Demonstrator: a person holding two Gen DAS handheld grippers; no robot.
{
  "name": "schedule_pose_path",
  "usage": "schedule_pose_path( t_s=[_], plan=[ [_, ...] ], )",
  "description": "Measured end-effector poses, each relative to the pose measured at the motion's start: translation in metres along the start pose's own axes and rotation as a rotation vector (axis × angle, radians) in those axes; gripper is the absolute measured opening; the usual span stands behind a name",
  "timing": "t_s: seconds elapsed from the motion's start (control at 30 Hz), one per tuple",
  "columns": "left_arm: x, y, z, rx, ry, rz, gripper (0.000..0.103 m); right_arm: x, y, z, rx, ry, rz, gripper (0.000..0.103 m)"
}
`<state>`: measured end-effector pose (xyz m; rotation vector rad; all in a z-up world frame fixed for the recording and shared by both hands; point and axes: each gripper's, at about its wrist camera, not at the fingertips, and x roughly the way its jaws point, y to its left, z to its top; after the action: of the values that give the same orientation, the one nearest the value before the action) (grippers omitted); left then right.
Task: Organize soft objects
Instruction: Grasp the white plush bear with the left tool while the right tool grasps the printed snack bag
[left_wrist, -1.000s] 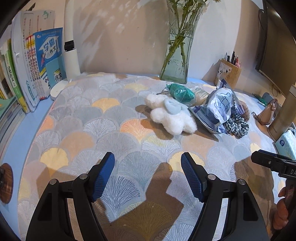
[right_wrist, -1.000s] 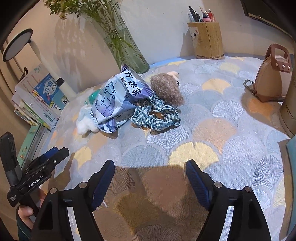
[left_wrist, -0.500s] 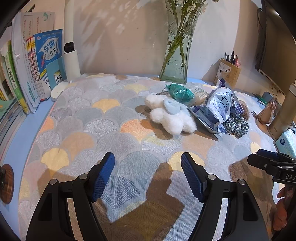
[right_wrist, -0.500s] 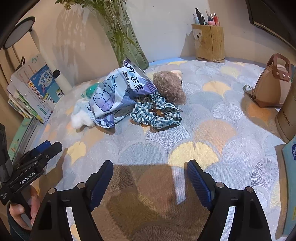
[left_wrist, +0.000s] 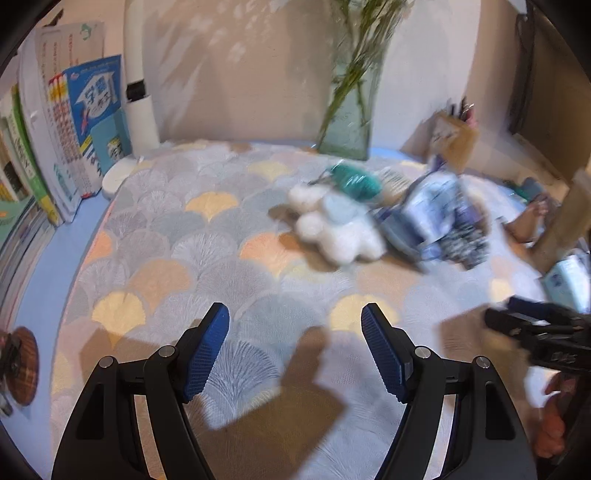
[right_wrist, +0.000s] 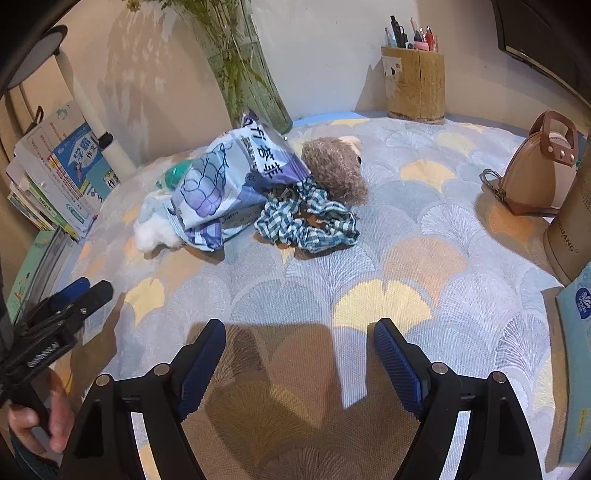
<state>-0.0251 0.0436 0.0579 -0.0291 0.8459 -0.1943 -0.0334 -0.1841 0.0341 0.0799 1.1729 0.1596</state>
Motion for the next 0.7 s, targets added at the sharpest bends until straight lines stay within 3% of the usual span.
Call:
schedule_pose_path(
  t_s=[0.13, 0.23, 0.43, 0.63, 0.7],
  plan=[
    [-0.031, -0.005, 0.038, 0.019, -0.051, -0.100, 0.073, -0.014, 0.012, 0.032, 0.059, 0.021, 0.170, 0.081],
    [-0.024, -0.005, 0.060, 0.007, -0.053, -0.159, 0.077, -0.012, 0.018, 0.063, 0.120, 0.030, 0.218, 0.081],
    [0.062, 0.016, 0.075, -0.159, 0.064, -0.221, 0.076, 0.025, 0.021, 0.099, 0.276, 0.029, 0.238, 0.081],
    [0.108, 0.013, 0.059, -0.175, 0.114, -0.277, 0.075, 0.061, 0.030, 0.109, 0.337, 0.047, 0.151, 0.081],
    [0.105, 0.008, 0.058, -0.148, 0.087, -0.263, 0.076, 0.069, 0.029, 0.108, 0.351, 0.050, 0.153, 0.081]
  ],
)
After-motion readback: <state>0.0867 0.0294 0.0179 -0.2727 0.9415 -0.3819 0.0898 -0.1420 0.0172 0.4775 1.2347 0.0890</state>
